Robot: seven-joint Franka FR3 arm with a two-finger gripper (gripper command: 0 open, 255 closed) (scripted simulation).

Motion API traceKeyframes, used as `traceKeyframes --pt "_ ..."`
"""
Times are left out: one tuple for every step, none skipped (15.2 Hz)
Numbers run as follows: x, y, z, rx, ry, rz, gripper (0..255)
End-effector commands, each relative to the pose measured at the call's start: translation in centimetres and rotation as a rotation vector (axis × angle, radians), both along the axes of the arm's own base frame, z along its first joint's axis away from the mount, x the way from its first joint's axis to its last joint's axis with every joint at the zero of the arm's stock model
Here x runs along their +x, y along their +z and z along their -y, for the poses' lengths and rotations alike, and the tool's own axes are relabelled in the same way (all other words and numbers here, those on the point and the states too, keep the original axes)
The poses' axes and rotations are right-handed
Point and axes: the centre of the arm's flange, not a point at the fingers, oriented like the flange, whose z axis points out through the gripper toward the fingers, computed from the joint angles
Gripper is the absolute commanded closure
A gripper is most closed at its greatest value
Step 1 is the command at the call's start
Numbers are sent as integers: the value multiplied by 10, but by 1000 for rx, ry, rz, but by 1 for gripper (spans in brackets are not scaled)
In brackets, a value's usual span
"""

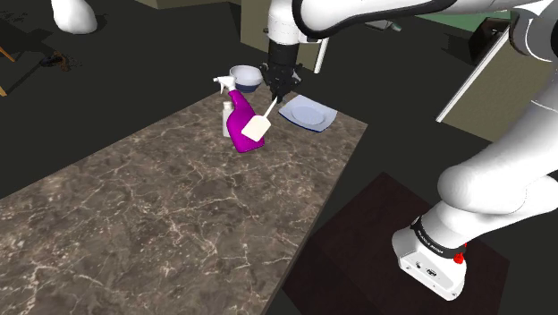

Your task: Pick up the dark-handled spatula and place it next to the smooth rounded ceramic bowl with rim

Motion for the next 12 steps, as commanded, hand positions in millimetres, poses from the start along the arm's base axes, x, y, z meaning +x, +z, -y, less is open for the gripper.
traceKeyframes --pt "21 -1 20 -3 1 0 255" --pt "31 -1 28 -3 1 0 255" --pt "41 -1 37 -3 1 0 255" --pt "51 -1 45 -3 1 0 255" --pt "62 -1 53 -3 1 0 255" --pt "72 -1 62 -3 1 0 255" --pt "82 -1 70 -3 1 0 255" --pt "92 -1 79 -3 1 0 255" --pt "103 -1 87 -3 1 0 255" --pt "103 -7 87 -3 1 0 255" --pt "103 -12 87 -3 1 0 255" --pt "103 -17 87 -3 1 0 255"
